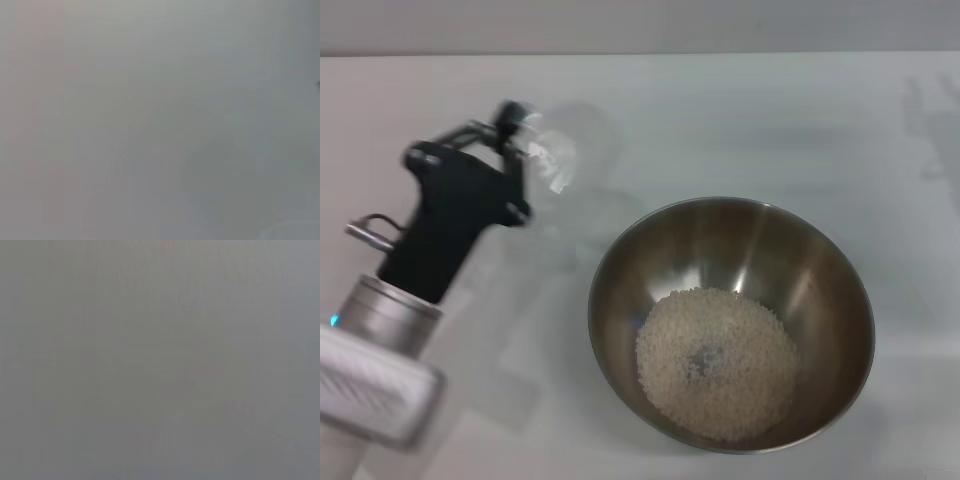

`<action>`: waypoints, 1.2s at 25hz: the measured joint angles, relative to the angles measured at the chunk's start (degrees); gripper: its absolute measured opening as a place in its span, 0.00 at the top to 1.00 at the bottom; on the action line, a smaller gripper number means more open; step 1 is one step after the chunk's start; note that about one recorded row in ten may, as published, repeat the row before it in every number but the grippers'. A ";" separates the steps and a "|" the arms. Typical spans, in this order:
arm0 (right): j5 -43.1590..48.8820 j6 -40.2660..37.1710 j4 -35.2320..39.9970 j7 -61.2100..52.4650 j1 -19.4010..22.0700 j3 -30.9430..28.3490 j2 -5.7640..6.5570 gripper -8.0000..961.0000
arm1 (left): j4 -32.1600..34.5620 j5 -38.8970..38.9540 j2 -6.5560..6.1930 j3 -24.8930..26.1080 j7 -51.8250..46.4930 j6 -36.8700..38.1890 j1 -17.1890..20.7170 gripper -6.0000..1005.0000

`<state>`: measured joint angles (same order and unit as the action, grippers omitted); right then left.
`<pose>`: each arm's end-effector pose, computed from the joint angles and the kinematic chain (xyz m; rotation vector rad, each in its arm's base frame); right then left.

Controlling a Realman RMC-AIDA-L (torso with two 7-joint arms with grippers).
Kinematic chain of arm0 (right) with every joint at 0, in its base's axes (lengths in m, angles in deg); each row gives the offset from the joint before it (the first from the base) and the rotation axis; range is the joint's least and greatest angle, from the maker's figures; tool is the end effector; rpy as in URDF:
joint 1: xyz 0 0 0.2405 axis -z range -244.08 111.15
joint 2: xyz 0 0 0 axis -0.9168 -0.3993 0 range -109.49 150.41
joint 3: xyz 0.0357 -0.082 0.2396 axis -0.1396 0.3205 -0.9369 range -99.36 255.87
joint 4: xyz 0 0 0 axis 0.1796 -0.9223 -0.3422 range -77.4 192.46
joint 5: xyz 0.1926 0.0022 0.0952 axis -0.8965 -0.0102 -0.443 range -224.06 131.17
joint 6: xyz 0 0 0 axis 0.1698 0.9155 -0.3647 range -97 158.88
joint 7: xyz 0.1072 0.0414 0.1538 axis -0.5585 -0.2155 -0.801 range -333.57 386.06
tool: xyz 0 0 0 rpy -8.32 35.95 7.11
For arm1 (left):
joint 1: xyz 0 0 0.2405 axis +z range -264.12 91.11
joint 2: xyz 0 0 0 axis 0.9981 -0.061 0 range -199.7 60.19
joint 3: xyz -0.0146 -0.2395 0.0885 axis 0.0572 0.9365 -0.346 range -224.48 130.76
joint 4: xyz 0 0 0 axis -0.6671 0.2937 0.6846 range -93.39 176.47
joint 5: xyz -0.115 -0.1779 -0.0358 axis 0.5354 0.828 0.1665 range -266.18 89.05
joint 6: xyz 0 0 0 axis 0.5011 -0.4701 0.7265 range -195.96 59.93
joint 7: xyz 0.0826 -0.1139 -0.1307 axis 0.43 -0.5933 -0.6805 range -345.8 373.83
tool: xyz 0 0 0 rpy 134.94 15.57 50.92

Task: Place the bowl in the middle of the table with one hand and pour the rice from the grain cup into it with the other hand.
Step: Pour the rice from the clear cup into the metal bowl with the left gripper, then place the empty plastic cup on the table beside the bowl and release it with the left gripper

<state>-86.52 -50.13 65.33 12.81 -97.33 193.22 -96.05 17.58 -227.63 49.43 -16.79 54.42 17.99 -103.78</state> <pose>0.2725 0.4098 0.0591 -1.4053 0.3081 0.9860 -0.2110 0.2973 -0.0723 -1.6871 0.4503 -0.6013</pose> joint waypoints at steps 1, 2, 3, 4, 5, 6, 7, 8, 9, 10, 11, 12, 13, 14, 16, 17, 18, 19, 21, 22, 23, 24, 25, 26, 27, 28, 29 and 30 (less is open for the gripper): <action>0.00 -0.19 0.64 -0.04 0.01 0.07 -0.04 0.54 | -0.36 4.07 0.00 0.06 -6.44 -1.95 0.09 0.95; 0.00 -0.19 0.64 -0.04 0.01 0.07 -0.04 0.54 | -0.45 9.50 -0.01 0.07 -14.88 -5.81 0.03 0.95; 0.01 -0.48 0.98 -0.05 0.01 0.10 -0.08 0.54 | -0.45 9.50 -0.01 0.07 -14.88 -5.81 0.03 0.95; 0.01 -1.08 1.37 -0.08 -0.03 0.14 -0.12 0.54 | -0.18 13.88 -0.01 0.18 -21.30 -10.83 -0.19 0.95; 0.01 -1.08 1.37 -0.08 -0.03 0.14 -0.12 0.54 | -0.18 13.88 -0.01 0.18 -21.30 -10.83 -0.19 0.95; 0.02 -1.38 1.56 -0.09 -0.07 0.16 -0.12 0.54 | -0.18 13.88 -0.01 0.18 -21.30 -10.83 -0.19 0.95; 0.02 -1.66 1.73 -0.12 -0.10 0.16 -0.12 0.54 | -0.18 13.88 -0.01 0.18 -21.30 -10.83 -0.19 0.95; 0.03 -1.89 1.89 -0.16 -0.12 0.16 -0.13 0.54 | 0.18 15.86 -0.01 0.36 -24.80 -14.31 -0.36 0.95; 0.04 -2.19 2.09 -0.22 -0.12 0.16 -0.17 0.54 | 1.14 18.12 -0.01 0.62 -29.24 -18.81 -0.68 0.95; 0.04 -2.19 2.09 -0.22 -0.12 0.16 -0.17 0.54 | 1.45 18.57 -0.01 0.62 -30.07 -19.79 -0.76 0.95; 0.04 -2.22 2.18 -0.22 -0.11 0.16 -0.19 0.54 | 1.61 18.74 -0.01 0.63 -30.42 -20.42 -0.78 0.95; 0.05 -2.22 2.24 -0.23 -0.07 0.15 -0.21 0.54 | 1.77 18.92 0.00 0.64 -30.79 -21.52 -0.81 0.95; 0.05 -2.24 2.32 -0.23 -0.02 0.15 -0.23 0.54 | 1.82 19.00 0.00 0.64 -30.93 -22.05 -0.84 0.95; 0.07 -2.46 2.41 -0.26 0.17 0.15 -0.31 0.54 | 1.83 19.16 0.00 0.65 -31.01 -22.59 -0.85 0.95; 0.08 -2.95 2.46 -0.33 0.36 0.14 -0.36 0.54 | 1.94 19.48 -0.01 0.66 -31.18 -23.16 -0.89 0.95; 0.08 -2.95 2.46 -0.33 0.36 0.14 -0.36 0.54 | 1.97 19.50 -0.01 0.67 -31.20 -23.18 -0.89 0.95; 0.08 -3.21 2.47 -0.41 0.44 0.14 -0.39 0.54 | 2.07 19.52 0.00 0.67 -31.23 -23.25 -0.91 0.95; 0.09 -3.48 2.44 -0.67 0.57 0.13 -0.45 0.54 | 2.17 19.53 0.00 0.68 -31.26 -23.30 -0.95 0.95; 0.09 -3.53 2.40 -0.88 0.65 0.11 -0.49 0.54 | 2.37 19.56 -0.01 0.68 -31.36 -23.40 -1.03 0.95; 0.09 -3.53 2.40 -0.88 0.65 0.11 -0.49 0.54 | 2.38 19.56 -0.01 0.65 -31.57 -23.41 -1.05 0.95; 0.09 -3.54 2.40 -0.97 0.70 0.08 -0.50 0.54 | 2.38 19.57 -0.01 0.60 -31.73 -23.43 -1.05 0.95; 0.09 -3.55 2.38 -1.03 0.79 0.04 -0.57 0.54 | 2.38 19.57 -0.01 0.48 -31.90 -23.49 -1.06 0.95; 0.09 -3.55 2.38 -1.03 0.79 0.04 -0.57 0.54 | 2.38 19.52 -0.01 0.43 -31.97 -23.64 -1.06 0.95; 0.09 -3.55 2.39 -1.04 0.83 0.03 -0.60 0.54 | 2.38 19.47 -0.03 0.41 -31.99 -23.70 -1.03 0.95; 0.09 -3.55 2.38 -1.04 0.86 0.02 -0.65 0.54 | 2.38 19.36 -0.04 0.34 -32.04 -23.81 -0.92 0.95; 0.09 -3.56 2.38 -1.05 0.86 0.03 -0.69 0.54 | 2.40 19.24 -0.06 0.30 -32.18 -23.90 -0.82 0.95; 0.09 -3.57 2.38 -1.06 0.86 0.10 -0.74 0.54 | 2.48 19.18 -0.12 0.24 -32.51 -23.98 -0.66 0.95; 0.09 -3.57 2.38 -1.06 0.86 0.10 -0.74 0.54 | 2.56 19.17 -0.15 0.17 -32.80 -24.02 -0.54 0.95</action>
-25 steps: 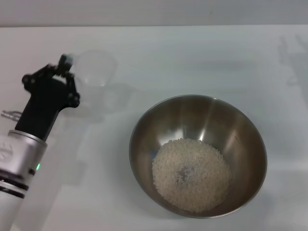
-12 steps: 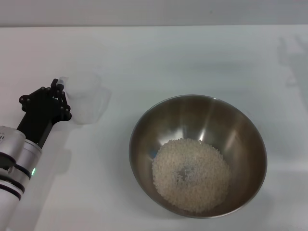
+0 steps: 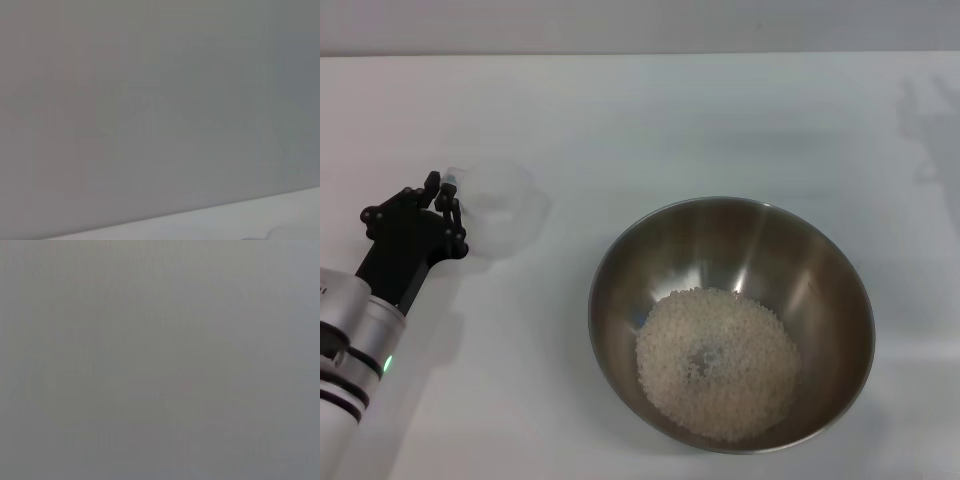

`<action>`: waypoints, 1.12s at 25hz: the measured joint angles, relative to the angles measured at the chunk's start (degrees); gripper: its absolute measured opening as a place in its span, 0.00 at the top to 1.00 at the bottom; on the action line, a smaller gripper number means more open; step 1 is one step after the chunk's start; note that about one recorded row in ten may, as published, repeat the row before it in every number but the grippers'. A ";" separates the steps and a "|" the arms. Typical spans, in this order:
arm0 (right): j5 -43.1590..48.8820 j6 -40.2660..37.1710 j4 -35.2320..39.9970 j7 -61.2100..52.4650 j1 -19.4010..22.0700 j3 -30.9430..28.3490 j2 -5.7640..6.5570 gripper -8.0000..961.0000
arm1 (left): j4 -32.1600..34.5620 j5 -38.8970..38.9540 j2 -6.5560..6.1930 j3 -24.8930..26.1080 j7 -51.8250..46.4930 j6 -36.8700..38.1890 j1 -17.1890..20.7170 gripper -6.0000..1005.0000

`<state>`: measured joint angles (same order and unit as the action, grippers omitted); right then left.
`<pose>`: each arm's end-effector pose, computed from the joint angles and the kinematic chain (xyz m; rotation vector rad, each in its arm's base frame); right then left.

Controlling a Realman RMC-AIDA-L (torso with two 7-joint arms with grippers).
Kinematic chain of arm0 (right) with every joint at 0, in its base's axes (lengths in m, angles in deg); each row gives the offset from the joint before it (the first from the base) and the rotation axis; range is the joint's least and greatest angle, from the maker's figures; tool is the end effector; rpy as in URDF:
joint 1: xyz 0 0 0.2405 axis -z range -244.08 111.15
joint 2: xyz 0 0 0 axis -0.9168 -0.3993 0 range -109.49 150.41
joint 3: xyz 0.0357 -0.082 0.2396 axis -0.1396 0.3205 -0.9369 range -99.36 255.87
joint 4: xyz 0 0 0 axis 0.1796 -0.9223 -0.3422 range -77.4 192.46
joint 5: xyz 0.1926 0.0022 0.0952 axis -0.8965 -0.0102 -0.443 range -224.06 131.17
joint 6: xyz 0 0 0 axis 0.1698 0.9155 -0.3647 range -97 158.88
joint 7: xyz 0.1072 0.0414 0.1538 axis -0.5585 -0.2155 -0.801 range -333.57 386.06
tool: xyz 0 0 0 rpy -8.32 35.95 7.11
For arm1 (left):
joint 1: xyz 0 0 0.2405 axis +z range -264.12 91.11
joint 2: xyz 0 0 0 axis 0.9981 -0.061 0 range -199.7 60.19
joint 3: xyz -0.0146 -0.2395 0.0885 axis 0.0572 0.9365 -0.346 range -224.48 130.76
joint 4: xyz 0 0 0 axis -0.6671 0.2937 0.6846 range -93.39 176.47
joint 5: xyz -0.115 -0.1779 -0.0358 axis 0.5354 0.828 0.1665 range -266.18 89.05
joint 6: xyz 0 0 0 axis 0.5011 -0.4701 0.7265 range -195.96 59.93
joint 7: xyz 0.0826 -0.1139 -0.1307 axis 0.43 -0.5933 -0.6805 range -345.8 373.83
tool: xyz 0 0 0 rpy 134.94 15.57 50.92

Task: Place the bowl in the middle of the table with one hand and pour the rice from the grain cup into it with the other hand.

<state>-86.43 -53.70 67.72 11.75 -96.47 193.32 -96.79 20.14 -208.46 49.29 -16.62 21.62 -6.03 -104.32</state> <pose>0.2563 0.4019 0.0594 -1.3772 0.2824 1.0865 -0.3138 0.3347 -0.0853 -1.7756 -0.5015 -0.5570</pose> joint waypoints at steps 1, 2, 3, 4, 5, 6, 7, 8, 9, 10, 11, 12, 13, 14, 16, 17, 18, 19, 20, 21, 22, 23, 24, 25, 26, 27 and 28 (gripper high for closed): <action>0.00 -0.01 0.00 -0.04 0.00 0.03 -0.01 0.54 | 0.23 0.00 -0.05 -0.23 -0.46 -0.02 0.05 0.94; 0.00 -0.01 0.00 -0.04 0.00 0.03 -0.01 0.54 | 0.60 0.00 -0.09 -0.59 -1.17 -0.06 0.11 0.94; 0.00 -0.01 0.00 -0.06 0.00 0.04 -0.03 0.54 | 0.60 0.00 -0.09 -0.59 -1.17 -0.06 0.11 0.90; 0.00 -0.01 0.03 -0.09 -0.01 0.04 -0.07 0.54 | 1.41 0.00 -0.12 -1.21 -2.34 -0.07 0.15 0.86; 0.00 -0.01 0.03 -0.09 -0.01 0.04 -0.07 0.54 | 1.41 0.00 -0.12 -1.21 -2.34 -0.07 0.15 0.82; 0.00 -0.01 0.05 -0.10 -0.04 0.04 -0.09 0.54 | 1.97 0.00 -0.13 -1.61 -3.08 -0.01 0.15 0.78; 0.00 -0.01 0.05 -0.10 -0.04 0.04 -0.09 0.54 | 2.48 0.00 -0.13 -1.98 -3.68 0.14 0.17 0.74; 0.00 -0.01 0.06 -0.10 -0.06 0.04 -0.11 0.54 | 2.48 0.00 -0.13 -1.98 -3.68 0.14 0.17 0.74; 0.00 -0.01 0.09 -0.10 -0.15 0.04 -0.16 0.54 | 2.82 0.00 -0.21 -2.26 -3.90 0.61 0.89 0.73; 0.00 0.03 0.10 -0.10 -0.26 -0.01 -0.17 0.54 | 2.83 0.01 -0.26 -2.26 -3.91 0.97 1.35 0.73; 0.00 0.09 0.09 -0.10 -0.32 -0.04 -0.17 0.54 | 2.87 0.01 -0.30 -2.28 -3.95 2.20 2.40 0.72; 0.00 0.09 0.09 -0.10 -0.32 -0.04 -0.17 0.54 | 2.87 0.01 -0.30 -2.28 -3.95 2.20 2.40 0.72; 0.00 0.31 -0.01 -0.10 -0.39 -0.13 -0.19 0.54 | 2.95 -0.01 -0.32 -2.29 -4.05 3.30 3.10 0.71; 0.00 0.31 -0.01 -0.10 -0.39 -0.13 -0.19 0.54 | 3.04 -0.01 -0.34 -2.29 -4.19 4.29 3.81 0.71; 0.00 0.85 -0.62 -0.01 -0.28 -0.12 -0.57 0.54 | 3.99 -0.05 -0.40 -2.22 -6.51 11.14 6.28 0.70; 0.00 0.85 -0.62 -0.01 -0.28 -0.12 -0.57 0.54 | 3.99 -0.05 -0.40 -2.22 -6.51 11.14 6.28 0.70; 0.00 1.30 -0.92 0.59 -0.03 0.03 -1.03 0.54 | 4.81 0.04 -0.40 -2.00 -8.86 15.68 6.92 0.70; 0.00 1.66 -1.12 1.14 0.16 0.12 -1.35 0.54 | 5.15 0.11 -0.40 -1.89 -9.91 17.51 7.07 0.70; 0.12 2.03 -1.27 1.64 0.38 0.19 -1.56 0.54 | 5.15 0.11 -0.40 -1.89 -9.91 17.51 7.07 0.70; 0.51 2.64 -1.37 2.18 0.63 0.23 -1.70 0.54 | 5.76 0.29 -0.43 -1.56 -11.92 21.84 6.92 0.70; 0.51 2.64 -1.37 2.18 0.63 0.23 -1.70 0.54 | 5.76 0.29 -0.43 -1.56 -11.92 21.84 6.92 0.70; 1.88 4.28 -1.38 2.73 1.08 0.27 -1.89 0.54 | 6.00 0.33 -0.45 -0.96 -12.22 24.09 6.34 0.70; 3.11 6.02 -1.30 2.71 1.41 0.27 -1.95 0.54 | 6.25 0.34 -0.48 -0.44 -12.08 24.86 5.78 0.64; 3.11 6.02 -1.30 2.71 1.41 0.27 -1.95 0.54 | 6.25 0.34 -0.48 -0.44 -12.08 24.86 5.78 0.58; 3.42 6.95 -1.15 2.52 1.54 0.28 -1.97 0.54 | 6.82 0.39 -0.48 0.31 -11.96 25.42 4.63 0.52; 3.42 6.95 -1.15 2.52 1.54 0.28 -1.97 0.54 | 6.82 0.39 -0.48 0.31 -11.96 25.42 4.63 0.52; 3.58 8.75 -0.85 2.18 1.71 0.29 -2.00 0.54 | 7.07 0.40 -0.48 0.60 -12.00 25.54 4.06 0.52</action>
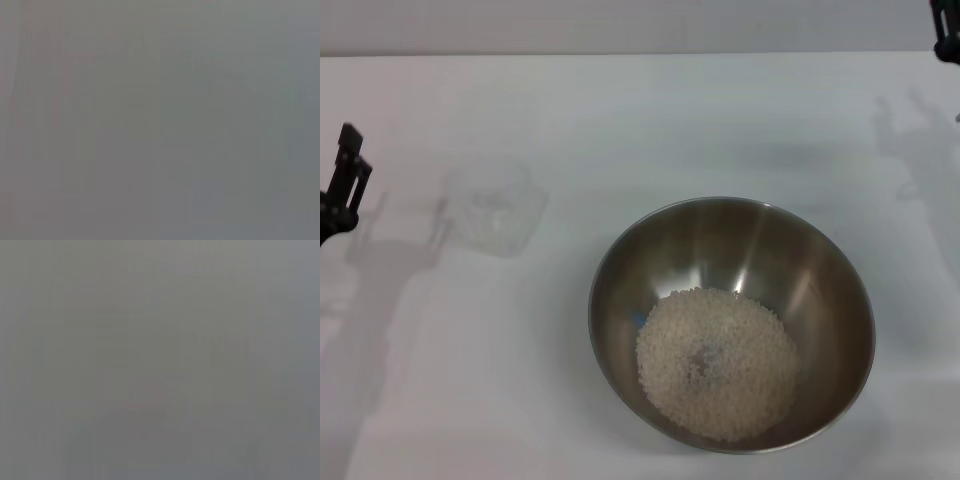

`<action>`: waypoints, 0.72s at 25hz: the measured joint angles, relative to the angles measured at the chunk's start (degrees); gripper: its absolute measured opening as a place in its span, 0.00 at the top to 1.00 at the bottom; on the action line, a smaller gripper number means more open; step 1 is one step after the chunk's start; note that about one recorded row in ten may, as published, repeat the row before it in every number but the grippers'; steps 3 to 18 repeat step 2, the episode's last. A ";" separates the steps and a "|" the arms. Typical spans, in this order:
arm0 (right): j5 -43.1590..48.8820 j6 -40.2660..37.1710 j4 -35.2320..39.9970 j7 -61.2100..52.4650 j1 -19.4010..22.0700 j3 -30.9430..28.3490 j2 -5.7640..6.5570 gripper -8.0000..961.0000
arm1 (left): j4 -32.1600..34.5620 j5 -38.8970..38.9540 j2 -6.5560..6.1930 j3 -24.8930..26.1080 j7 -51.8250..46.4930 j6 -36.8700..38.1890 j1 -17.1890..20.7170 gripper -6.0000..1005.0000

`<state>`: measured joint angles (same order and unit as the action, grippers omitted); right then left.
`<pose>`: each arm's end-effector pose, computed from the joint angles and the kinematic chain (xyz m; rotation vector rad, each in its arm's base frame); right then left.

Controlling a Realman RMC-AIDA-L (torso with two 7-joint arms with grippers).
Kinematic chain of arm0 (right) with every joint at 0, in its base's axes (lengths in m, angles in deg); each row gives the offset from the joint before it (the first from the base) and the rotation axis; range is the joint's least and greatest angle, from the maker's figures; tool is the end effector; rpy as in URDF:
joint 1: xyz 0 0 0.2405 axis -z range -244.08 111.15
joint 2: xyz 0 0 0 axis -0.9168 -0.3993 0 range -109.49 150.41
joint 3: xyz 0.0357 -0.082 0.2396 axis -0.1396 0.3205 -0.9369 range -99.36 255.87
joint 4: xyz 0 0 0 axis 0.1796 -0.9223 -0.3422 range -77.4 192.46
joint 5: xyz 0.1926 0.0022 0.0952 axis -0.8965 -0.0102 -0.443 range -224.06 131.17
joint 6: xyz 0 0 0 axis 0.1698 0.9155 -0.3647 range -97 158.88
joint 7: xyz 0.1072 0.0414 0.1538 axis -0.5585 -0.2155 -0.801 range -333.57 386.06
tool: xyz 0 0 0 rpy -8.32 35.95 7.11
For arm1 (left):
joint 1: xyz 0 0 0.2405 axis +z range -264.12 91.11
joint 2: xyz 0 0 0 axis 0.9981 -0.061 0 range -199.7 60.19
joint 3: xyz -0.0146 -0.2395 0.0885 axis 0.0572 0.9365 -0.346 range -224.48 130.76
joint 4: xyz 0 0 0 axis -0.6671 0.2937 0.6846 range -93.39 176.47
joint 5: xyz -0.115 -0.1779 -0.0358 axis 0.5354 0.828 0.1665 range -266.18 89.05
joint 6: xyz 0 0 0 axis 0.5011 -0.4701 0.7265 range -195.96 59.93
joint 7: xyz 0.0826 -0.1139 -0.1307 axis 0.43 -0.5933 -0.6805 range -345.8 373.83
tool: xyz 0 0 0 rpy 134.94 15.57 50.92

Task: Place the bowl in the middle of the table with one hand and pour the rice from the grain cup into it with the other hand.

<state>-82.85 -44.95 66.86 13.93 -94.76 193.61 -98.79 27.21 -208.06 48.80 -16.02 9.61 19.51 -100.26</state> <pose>0.2800 0.3998 0.0172 -1.4908 0.4077 0.9245 -0.3119 0.3014 -0.0094 -1.5247 -0.3837 -0.8658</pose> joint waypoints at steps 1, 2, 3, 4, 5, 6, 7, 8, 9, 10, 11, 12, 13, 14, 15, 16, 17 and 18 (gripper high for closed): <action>0.00 0.00 0.00 0.00 0.00 0.00 0.00 0.54 | 0.25 0.00 0.00 0.18 -0.17 -0.04 -0.64 0.52; 0.01 1.06 0.11 -0.23 0.04 0.01 0.00 0.54 | 0.44 0.01 0.00 0.20 -0.28 -0.09 -1.03 0.52; 0.01 1.06 0.11 -0.23 0.04 0.01 0.00 0.54 | 0.44 0.01 0.00 0.20 -0.28 -0.09 -1.03 0.52; 0.01 1.06 0.11 -0.23 0.04 0.01 0.00 0.54 | 0.44 0.01 0.00 0.20 -0.28 -0.09 -1.03 0.52; 0.01 1.06 0.11 -0.23 0.04 0.01 0.00 0.54 | 0.44 0.01 0.00 0.20 -0.28 -0.09 -1.03 0.52; 0.01 1.06 0.11 -0.23 0.04 0.01 0.00 0.54 | 0.44 0.01 0.00 0.20 -0.28 -0.09 -1.03 0.52; 0.01 1.06 0.11 -0.23 0.04 0.01 0.00 0.54 | 0.44 0.01 0.00 0.20 -0.28 -0.09 -1.03 0.52; 0.01 1.06 0.11 -0.23 0.04 0.01 0.00 0.54 | 0.44 0.01 0.00 0.20 -0.28 -0.09 -1.03 0.52; 0.01 1.06 0.11 -0.23 0.04 0.01 0.00 0.54 | 0.44 0.01 0.00 0.20 -0.28 -0.09 -1.03 0.52; 0.01 1.06 0.11 -0.23 0.04 0.01 0.00 0.54 | 0.44 0.01 0.00 0.20 -0.28 -0.09 -1.03 0.52; 0.01 1.06 0.11 -0.23 0.04 0.01 0.00 0.54 | 0.44 0.01 0.00 0.20 -0.28 -0.09 -1.03 0.52; 0.01 1.06 0.11 -0.23 0.04 0.01 0.00 0.54 | 0.44 0.01 0.00 0.20 -0.28 -0.09 -1.03 0.52; 0.01 1.06 0.11 -0.23 0.04 0.01 0.00 0.54 | 0.44 0.01 0.00 0.20 -0.28 -0.09 -1.03 0.52; 0.01 1.06 0.11 -0.23 0.04 0.01 0.00 0.54 | 0.44 0.01 0.00 0.20 -0.28 -0.09 -1.03 0.52; 0.01 1.06 0.11 -0.23 0.04 0.01 0.00 0.54 | 0.44 0.01 0.00 0.20 -0.28 -0.09 -1.03 0.52; 0.01 1.06 0.11 -0.23 0.04 0.01 0.00 0.54 | 0.44 0.01 0.00 0.20 -0.28 -0.09 -1.03 0.52; 0.01 1.06 0.11 -0.23 0.04 0.01 0.00 0.54 | 0.44 0.01 0.00 0.20 -0.28 -0.09 -1.03 0.52; 0.01 1.06 0.11 -0.23 0.04 0.01 0.00 0.54 | 0.44 0.01 0.00 0.20 -0.28 -0.09 -1.03 0.52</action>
